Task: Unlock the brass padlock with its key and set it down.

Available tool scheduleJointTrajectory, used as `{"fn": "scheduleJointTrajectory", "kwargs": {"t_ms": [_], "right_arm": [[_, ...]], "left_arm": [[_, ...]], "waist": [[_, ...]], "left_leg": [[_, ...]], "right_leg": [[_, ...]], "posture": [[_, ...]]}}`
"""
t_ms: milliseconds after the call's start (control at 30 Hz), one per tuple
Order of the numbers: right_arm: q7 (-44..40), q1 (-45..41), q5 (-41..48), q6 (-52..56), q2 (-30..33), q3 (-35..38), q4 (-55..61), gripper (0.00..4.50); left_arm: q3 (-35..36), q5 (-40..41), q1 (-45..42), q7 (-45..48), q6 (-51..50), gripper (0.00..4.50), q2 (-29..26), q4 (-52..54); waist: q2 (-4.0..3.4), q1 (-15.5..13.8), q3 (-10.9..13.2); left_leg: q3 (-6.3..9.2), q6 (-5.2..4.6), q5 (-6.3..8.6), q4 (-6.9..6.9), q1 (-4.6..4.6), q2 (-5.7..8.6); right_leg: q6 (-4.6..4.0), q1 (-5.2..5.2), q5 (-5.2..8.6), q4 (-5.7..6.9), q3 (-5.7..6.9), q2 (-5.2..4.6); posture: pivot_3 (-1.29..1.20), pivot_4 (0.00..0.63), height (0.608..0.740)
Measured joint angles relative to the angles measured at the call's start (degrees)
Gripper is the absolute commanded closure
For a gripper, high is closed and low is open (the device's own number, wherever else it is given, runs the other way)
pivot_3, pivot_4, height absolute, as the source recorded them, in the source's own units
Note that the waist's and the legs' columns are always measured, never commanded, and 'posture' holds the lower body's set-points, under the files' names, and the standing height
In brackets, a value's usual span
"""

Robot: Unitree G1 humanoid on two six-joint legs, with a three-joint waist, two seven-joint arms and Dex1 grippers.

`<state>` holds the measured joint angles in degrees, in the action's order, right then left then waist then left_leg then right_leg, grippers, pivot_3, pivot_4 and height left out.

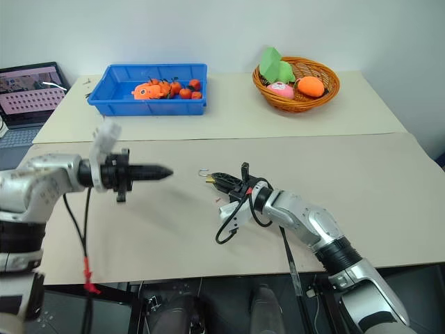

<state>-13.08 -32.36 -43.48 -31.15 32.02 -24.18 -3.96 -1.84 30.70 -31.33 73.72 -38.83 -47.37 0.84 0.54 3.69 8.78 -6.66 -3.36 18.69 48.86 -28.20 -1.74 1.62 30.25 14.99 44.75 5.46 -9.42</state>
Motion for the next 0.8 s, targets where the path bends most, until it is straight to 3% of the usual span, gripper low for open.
{"fn": "scheduleJointTrajectory", "kwargs": {"t_ms": [300, 800], "right_arm": [[-9.29, 2.45, 6.55, 1.06, -3.74, -1.99, 4.43, 4.37], [-15.13, 3.6, 13.44, 3.17, -2.02, -0.43, -3.4, 4.37]], "left_arm": [[-2.74, -1.75, 3.22, 2.08, 6.22, 4.36, 1.82, 2.99], [-1.2, -1.35, 4.78, 3.26, 7.93, 4.36, 0.37, 5.43]], "waist": [[0.03, -1.45, 0.02], [0.03, -1.27, 0.02]], "left_leg": [[0.03, -0.19, 0.11, 0.1, -0.12, 0.0], [0.03, -0.19, 0.11, 0.07, -0.08, -0.01]], "right_leg": [[0.08, 0.01, 0.05, -0.06, 0.03, 0.02], [0.09, -0.01, 0.06, -0.07, 0.03, 0.03]], "posture": [[0.0, 0.15, 0.664], [0.0, 0.15, 0.664]]}}
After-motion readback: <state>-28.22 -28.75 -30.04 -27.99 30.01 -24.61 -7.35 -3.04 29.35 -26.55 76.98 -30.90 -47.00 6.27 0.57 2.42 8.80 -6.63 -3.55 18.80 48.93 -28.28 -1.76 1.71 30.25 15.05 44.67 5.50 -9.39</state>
